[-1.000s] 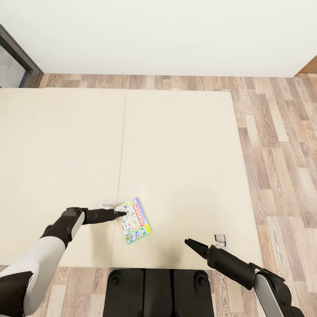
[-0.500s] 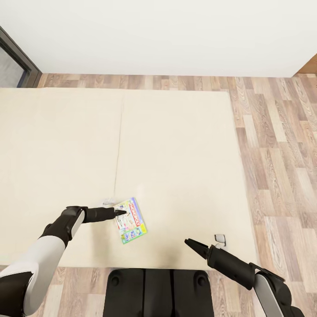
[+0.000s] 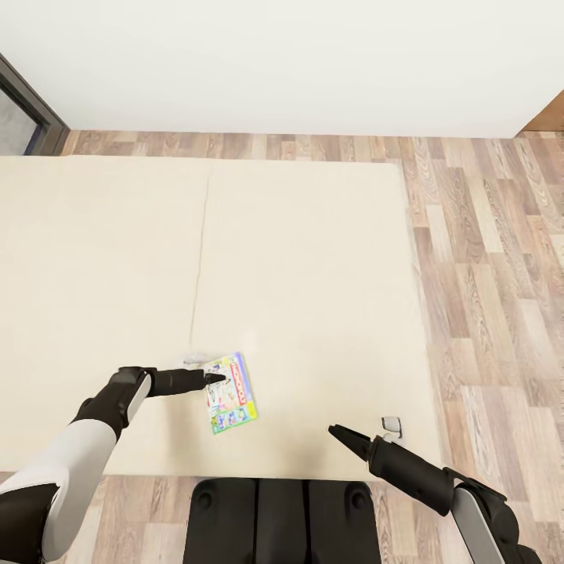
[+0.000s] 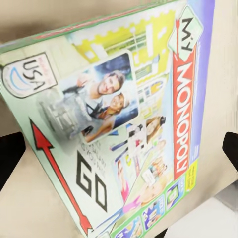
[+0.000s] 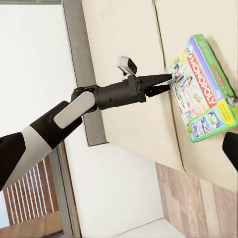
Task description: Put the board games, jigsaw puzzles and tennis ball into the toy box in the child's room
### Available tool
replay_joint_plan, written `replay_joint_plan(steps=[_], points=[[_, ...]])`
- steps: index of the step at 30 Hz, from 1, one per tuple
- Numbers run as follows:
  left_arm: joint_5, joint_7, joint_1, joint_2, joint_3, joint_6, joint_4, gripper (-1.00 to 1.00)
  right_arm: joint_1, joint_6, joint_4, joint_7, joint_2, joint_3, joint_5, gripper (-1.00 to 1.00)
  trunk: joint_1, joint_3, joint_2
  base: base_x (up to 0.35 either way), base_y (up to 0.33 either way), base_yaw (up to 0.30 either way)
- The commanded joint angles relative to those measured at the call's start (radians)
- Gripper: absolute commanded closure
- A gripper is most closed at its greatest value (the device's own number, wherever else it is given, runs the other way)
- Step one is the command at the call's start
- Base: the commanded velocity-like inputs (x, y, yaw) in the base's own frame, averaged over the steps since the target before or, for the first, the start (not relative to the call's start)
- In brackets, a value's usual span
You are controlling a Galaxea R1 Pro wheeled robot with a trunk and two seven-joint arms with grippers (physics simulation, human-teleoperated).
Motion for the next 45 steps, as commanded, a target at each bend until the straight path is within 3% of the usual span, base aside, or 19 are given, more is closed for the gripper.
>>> replay_joint_plan(steps=[1,45], points=[[-0.005,-0.006,0.000,-0.001,0.006,0.008,-0.001,-1.00,0.000,0.006,0.000,0.001,0.000,0.000,-0.004,-1.00,0.001,-0.001,-0.001,0.000,-0.276,-0.037],[-0.009,-0.003,0.000,-0.010,0.006,0.010,-0.003,-1.00,0.000,0.006,0.000,0.001,0.000,0.000,-0.004,-1.00,0.001,0.007,-0.001,0.000,-0.103,-0.024]])
